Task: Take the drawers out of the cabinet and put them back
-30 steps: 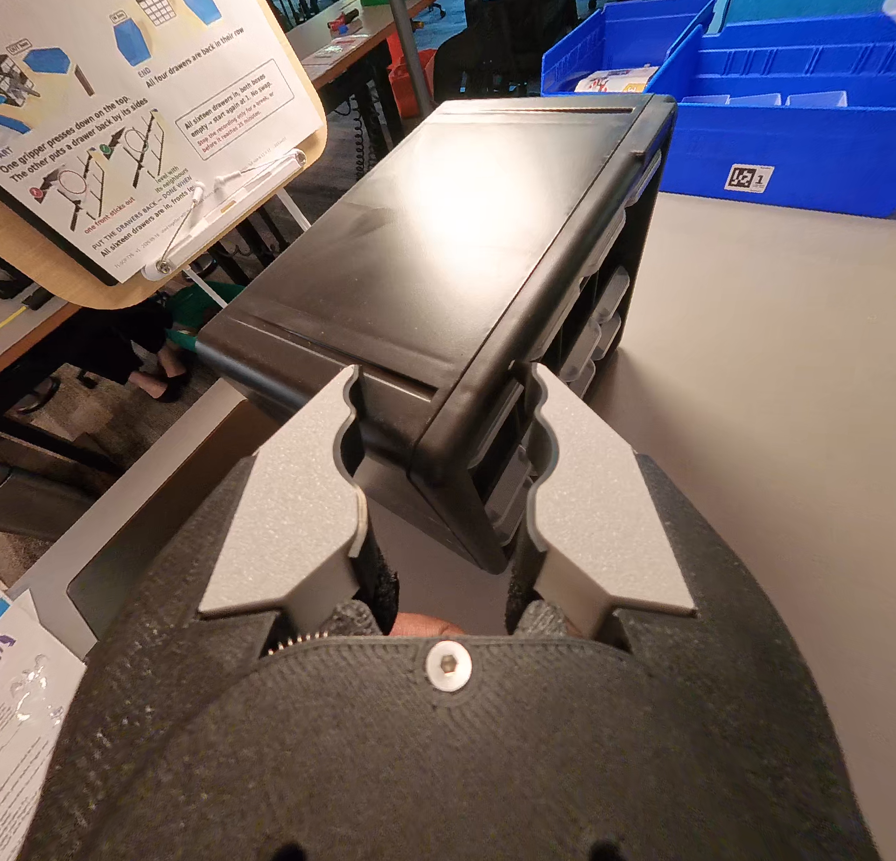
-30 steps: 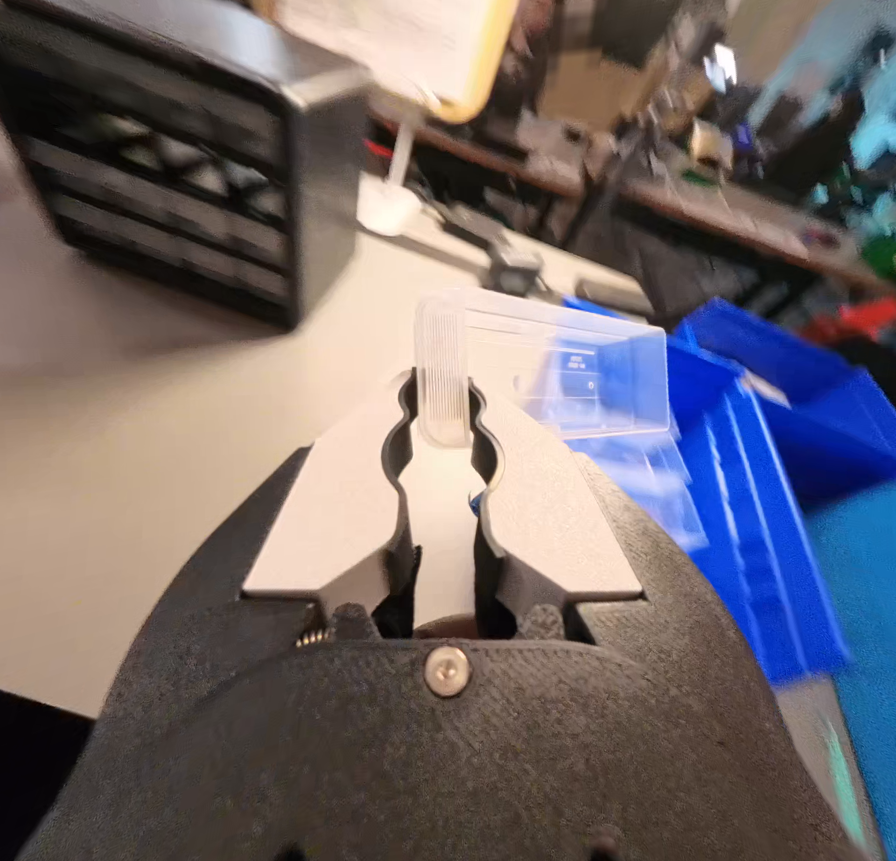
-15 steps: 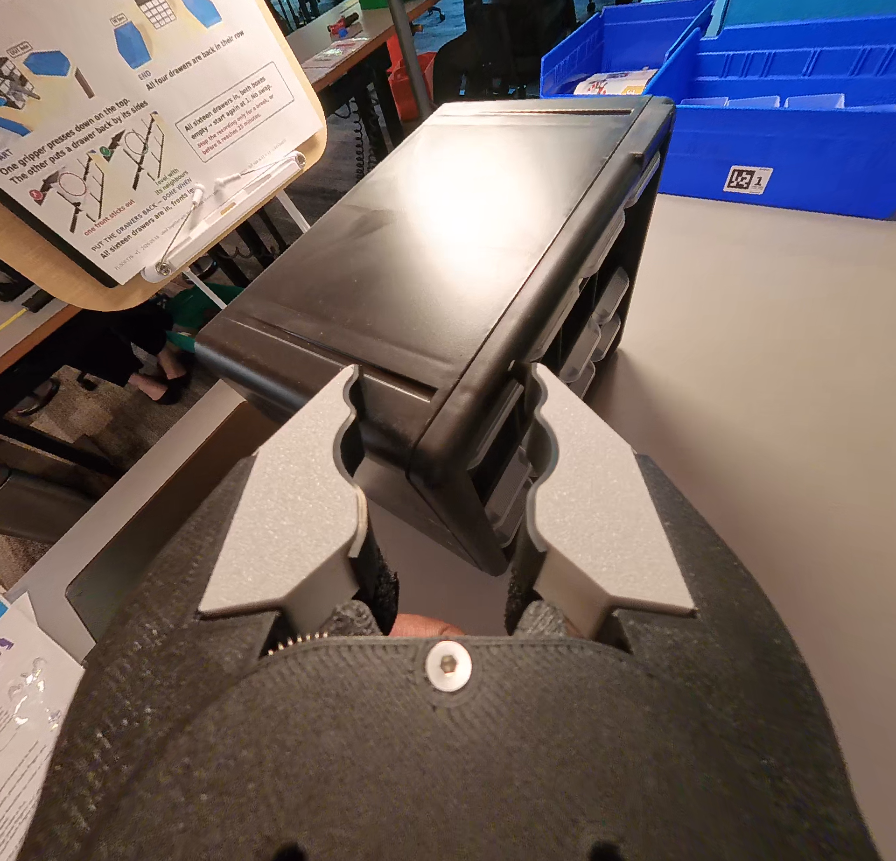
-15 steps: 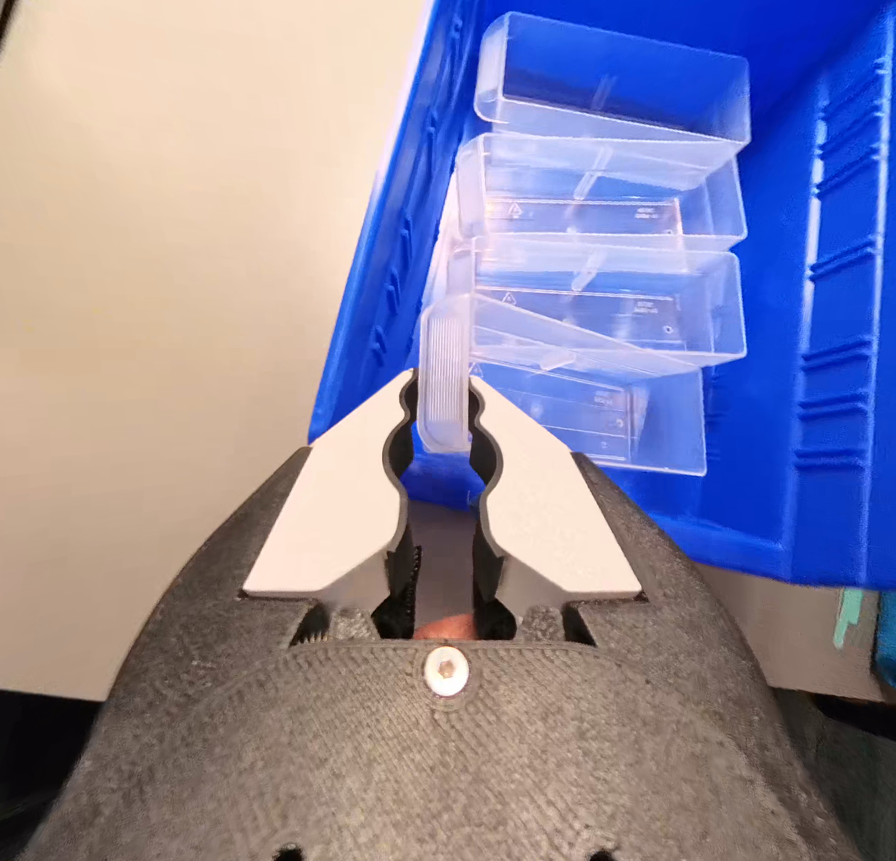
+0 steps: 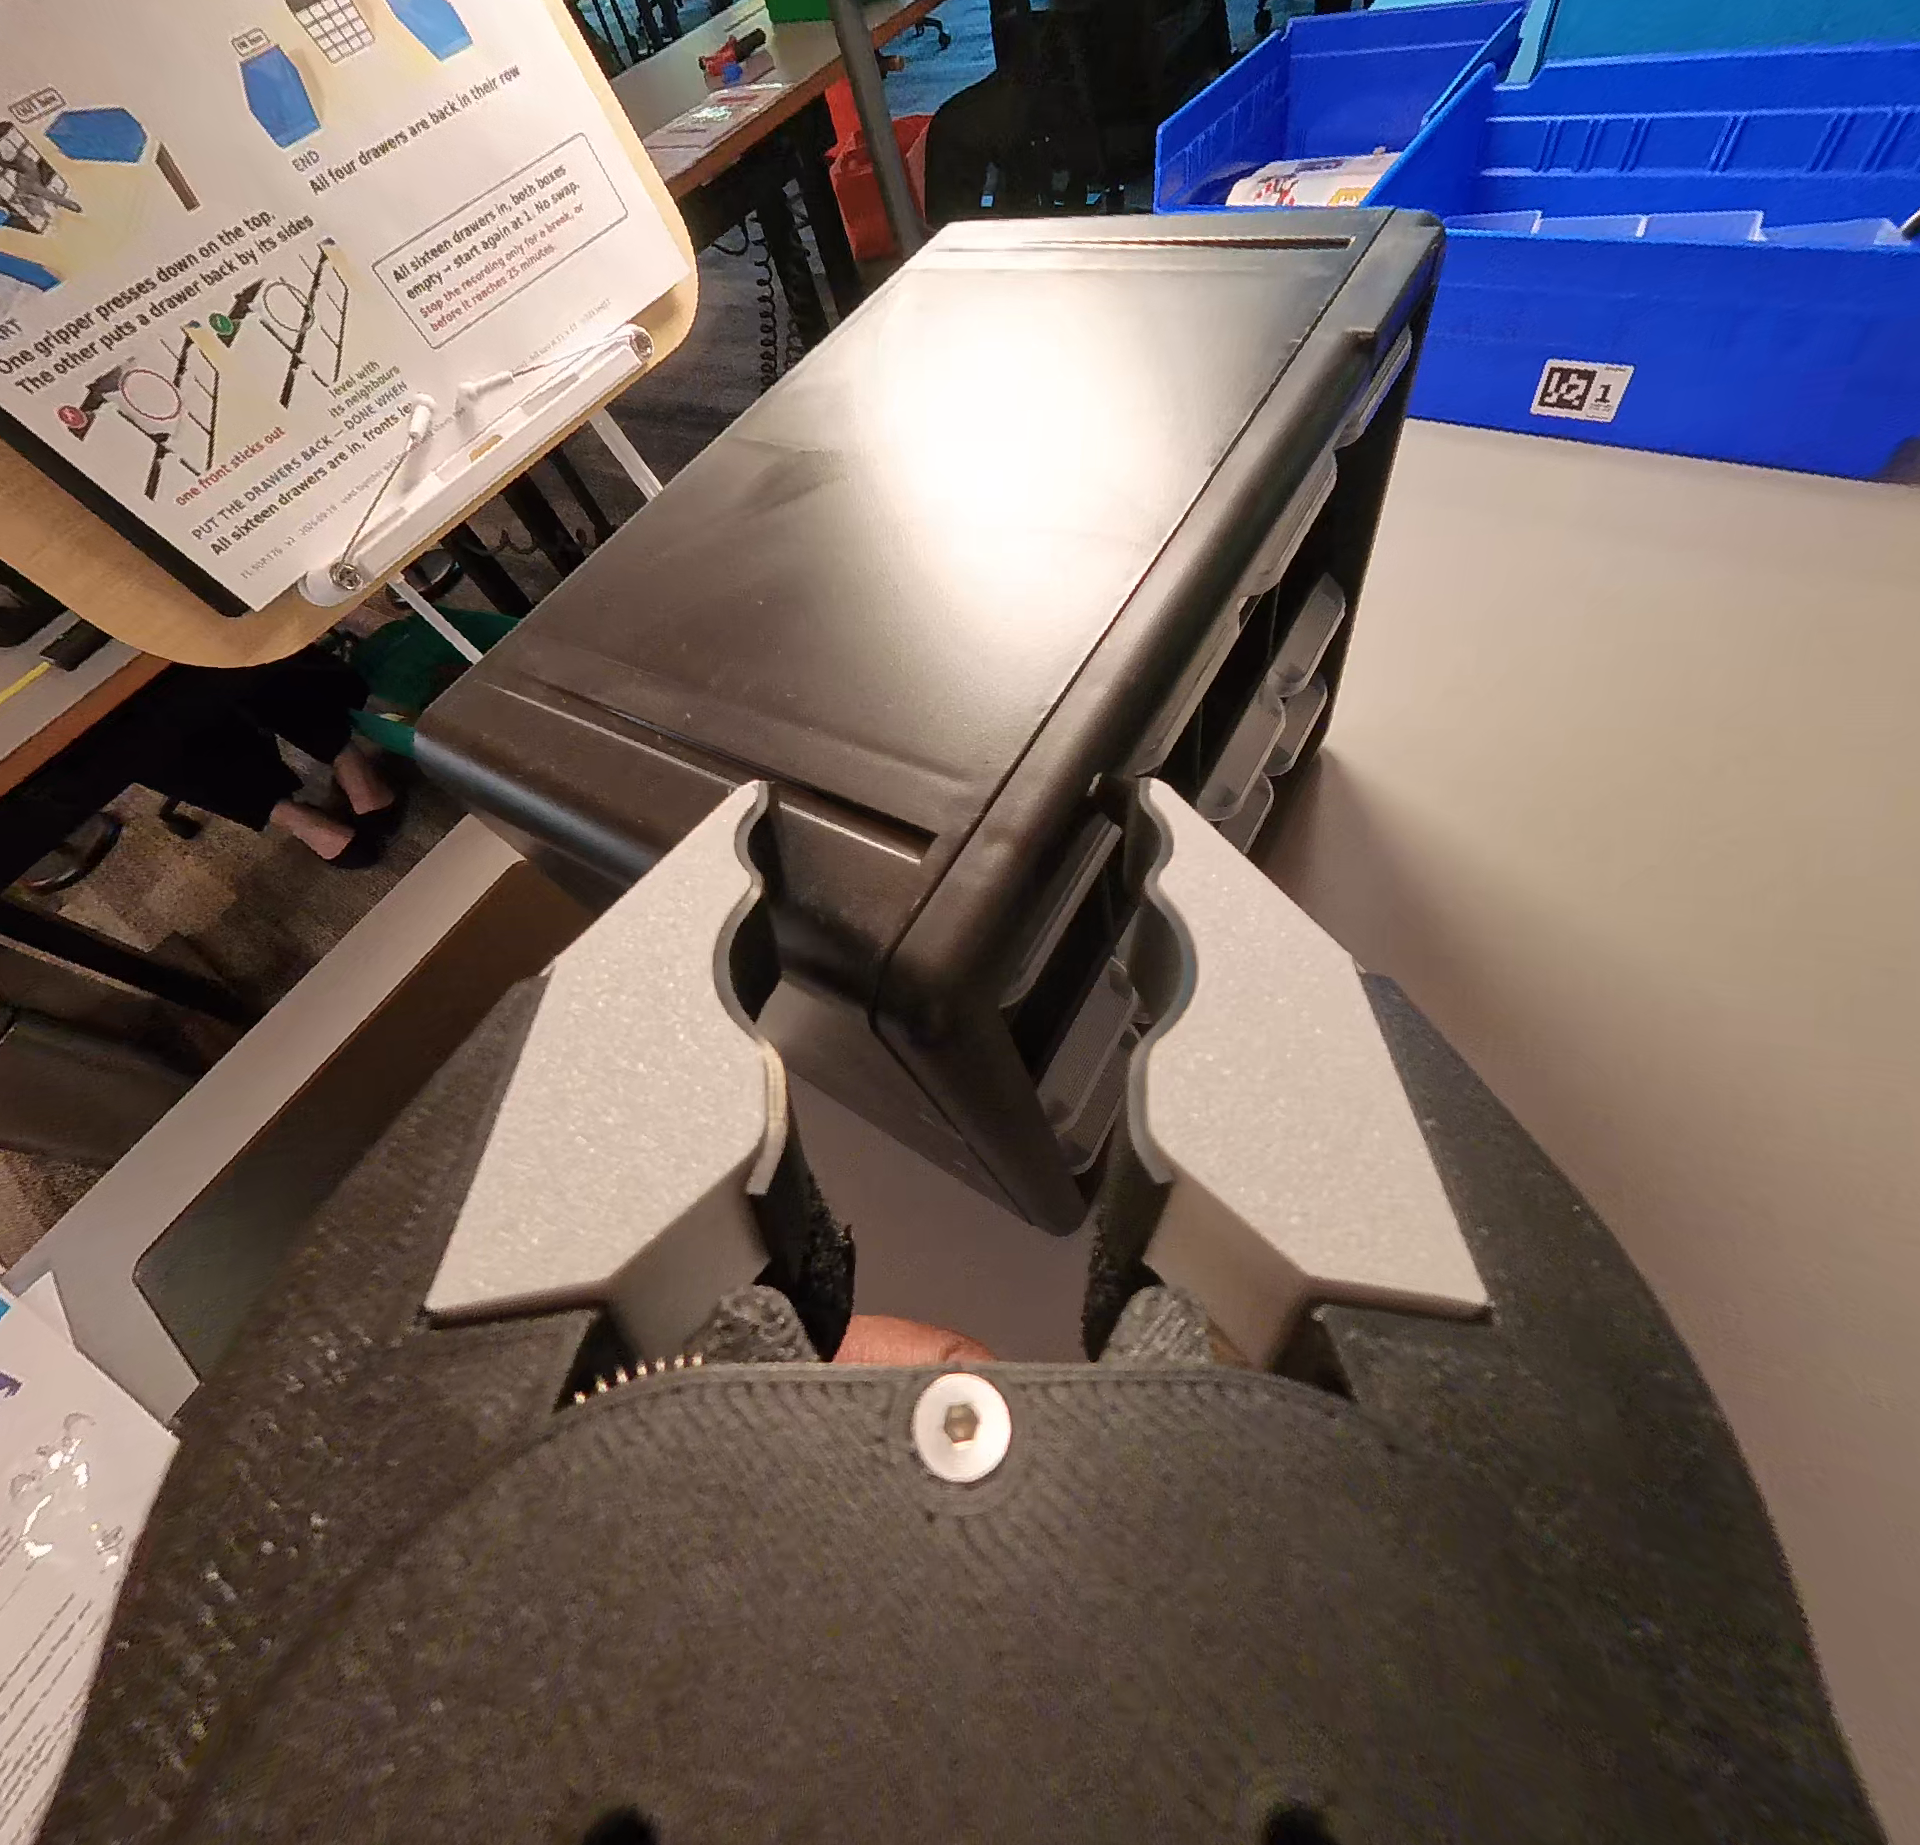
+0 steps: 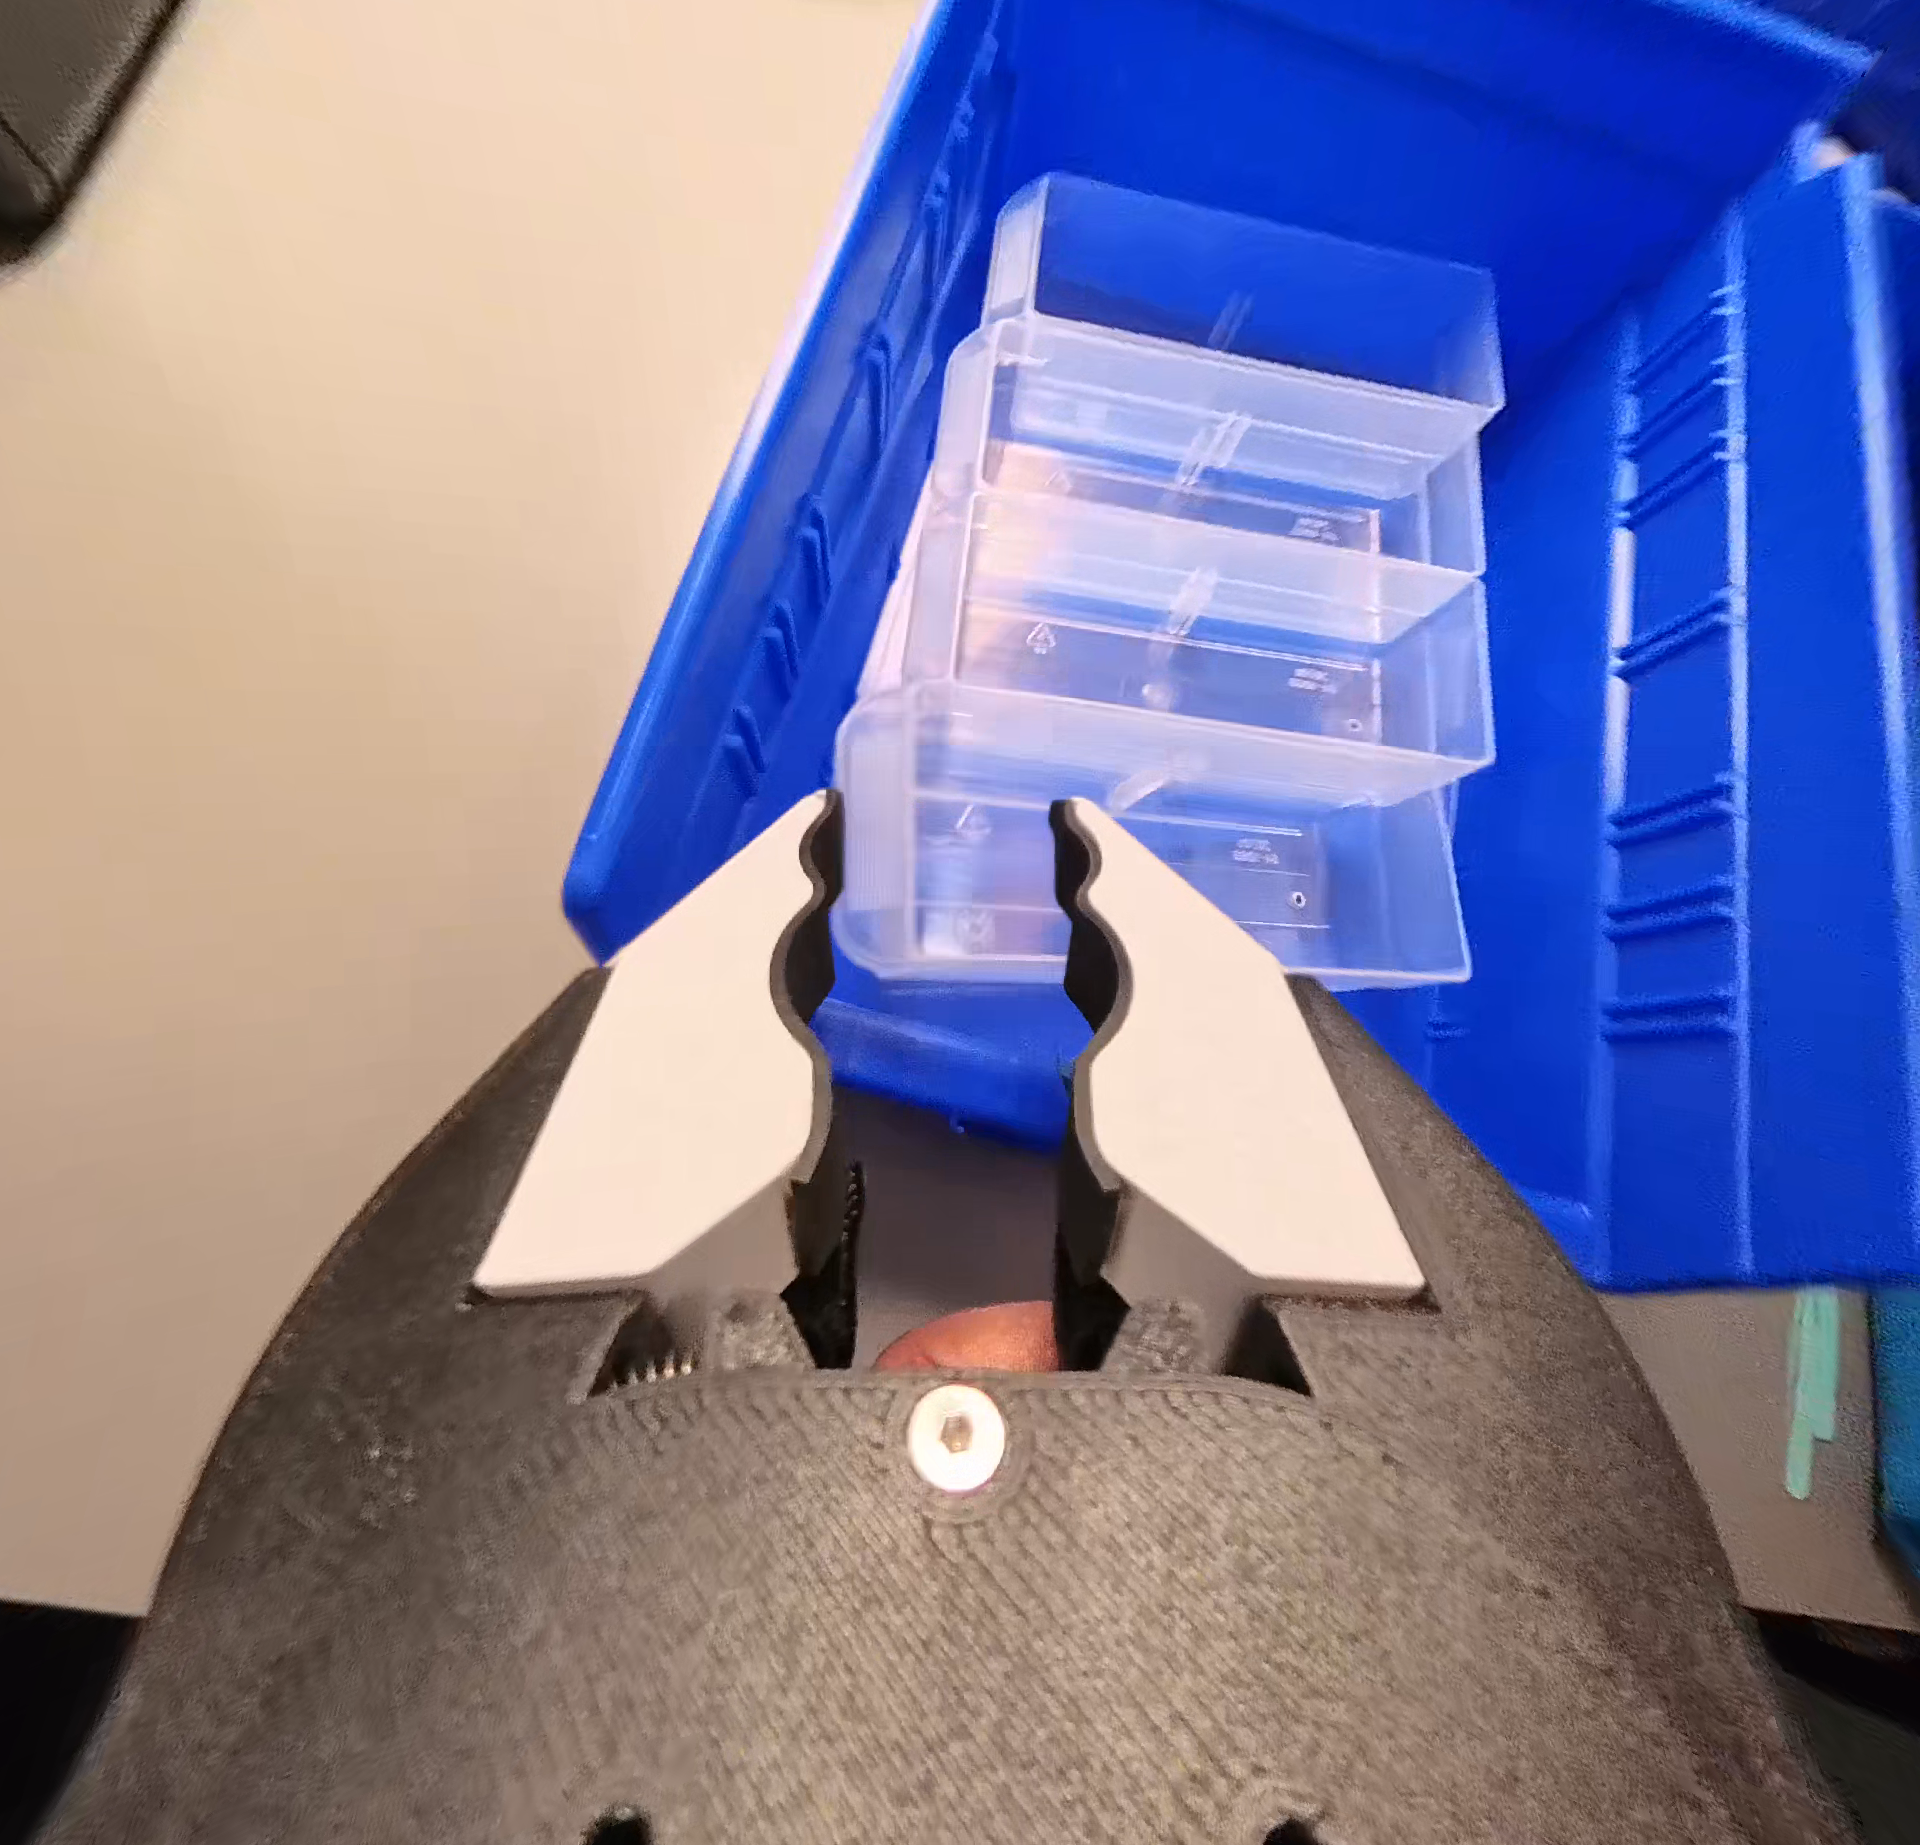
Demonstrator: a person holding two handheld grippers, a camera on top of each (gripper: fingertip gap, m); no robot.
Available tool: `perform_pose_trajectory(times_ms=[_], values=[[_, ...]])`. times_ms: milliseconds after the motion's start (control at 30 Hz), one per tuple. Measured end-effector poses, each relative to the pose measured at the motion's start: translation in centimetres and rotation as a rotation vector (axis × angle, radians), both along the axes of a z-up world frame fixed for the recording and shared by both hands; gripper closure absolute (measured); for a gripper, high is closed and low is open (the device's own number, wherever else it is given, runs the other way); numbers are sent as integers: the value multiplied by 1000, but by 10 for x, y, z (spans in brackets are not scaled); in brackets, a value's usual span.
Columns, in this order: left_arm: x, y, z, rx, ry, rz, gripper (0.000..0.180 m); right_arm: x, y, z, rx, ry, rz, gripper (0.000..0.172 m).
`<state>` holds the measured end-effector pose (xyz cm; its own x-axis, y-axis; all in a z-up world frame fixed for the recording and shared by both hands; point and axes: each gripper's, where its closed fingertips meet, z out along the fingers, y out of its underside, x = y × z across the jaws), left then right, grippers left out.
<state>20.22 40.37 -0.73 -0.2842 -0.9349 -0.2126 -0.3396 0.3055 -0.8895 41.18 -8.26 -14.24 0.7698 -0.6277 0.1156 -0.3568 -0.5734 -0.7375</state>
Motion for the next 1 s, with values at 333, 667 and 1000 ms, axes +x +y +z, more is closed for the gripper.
perform_pose_trajectory(times_ms=[333,667,1000], values=[[-4,-4,4,-7,1,-11,117,-40,-11,25,294,-201,-56,129],[-66,-26,-2,-217,-142,95,114,-55,13,14,355,-170,0,114],[-195,-46,-136,-390,-126,523,113,-30,29,4,332,-160,-37,112]])
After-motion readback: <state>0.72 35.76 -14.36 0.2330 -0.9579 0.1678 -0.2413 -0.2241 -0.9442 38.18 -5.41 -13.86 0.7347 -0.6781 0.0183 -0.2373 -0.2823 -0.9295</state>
